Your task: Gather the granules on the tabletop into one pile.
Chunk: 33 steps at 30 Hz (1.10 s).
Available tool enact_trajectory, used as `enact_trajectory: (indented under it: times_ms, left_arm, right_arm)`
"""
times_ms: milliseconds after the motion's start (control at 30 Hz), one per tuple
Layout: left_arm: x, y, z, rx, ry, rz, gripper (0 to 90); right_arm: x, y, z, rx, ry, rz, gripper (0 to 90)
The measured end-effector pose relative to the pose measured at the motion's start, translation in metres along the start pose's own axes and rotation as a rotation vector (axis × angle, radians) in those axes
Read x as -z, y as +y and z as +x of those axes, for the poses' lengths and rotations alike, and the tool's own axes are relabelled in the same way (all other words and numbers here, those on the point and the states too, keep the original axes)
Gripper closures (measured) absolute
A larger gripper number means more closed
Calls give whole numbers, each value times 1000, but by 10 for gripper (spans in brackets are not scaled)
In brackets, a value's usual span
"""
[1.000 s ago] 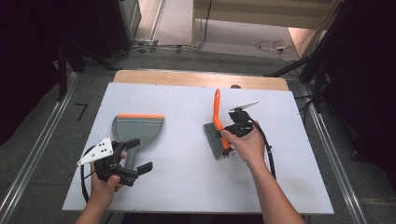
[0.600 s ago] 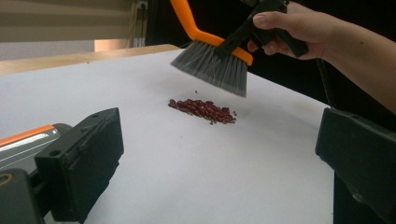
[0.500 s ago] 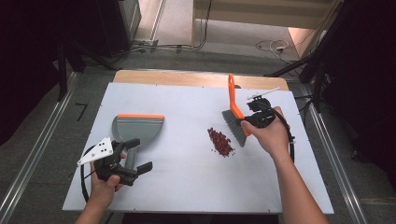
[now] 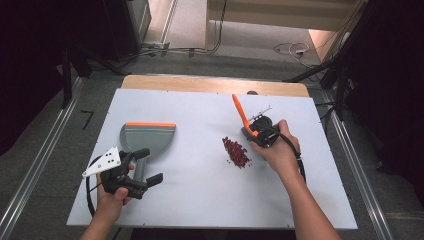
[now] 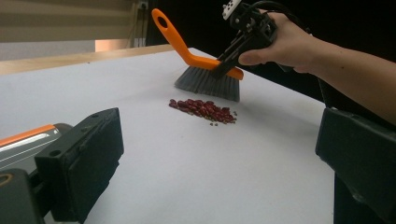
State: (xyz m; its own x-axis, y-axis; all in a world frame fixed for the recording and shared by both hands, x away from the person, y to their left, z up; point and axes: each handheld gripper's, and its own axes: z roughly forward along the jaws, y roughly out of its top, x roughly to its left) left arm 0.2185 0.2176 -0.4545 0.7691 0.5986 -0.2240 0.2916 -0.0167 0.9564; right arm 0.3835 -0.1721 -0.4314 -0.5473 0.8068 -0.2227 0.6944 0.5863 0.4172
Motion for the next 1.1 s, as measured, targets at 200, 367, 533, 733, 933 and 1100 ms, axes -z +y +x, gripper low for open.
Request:
enact_trajectory:
  times_ms: [200, 367, 533, 733, 933, 1100]
  left_arm:
    - [-1, 0, -1, 0, -2, 1, 18]
    - [0, 0, -1, -1, 1, 1, 18]
    - [0, 0, 0, -1, 0, 1, 18]
    - [-1, 0, -1, 0, 0, 0, 18]
    - [-1, 0, -1, 0, 1, -1, 18]
    - [0, 0, 0, -2, 2, 1, 18]
  right_arm:
    - [6, 1, 16, 13, 62, -15, 688]
    - [6, 4, 21, 12, 87, -22, 688]
    - [13, 4, 13, -19, 75, -37, 687]
    - [12, 0, 6, -29, 57, -25, 688]
    - [15, -2, 10, -29, 85, -50, 687]
    - [23, -9, 4, -45, 109, -102, 688]
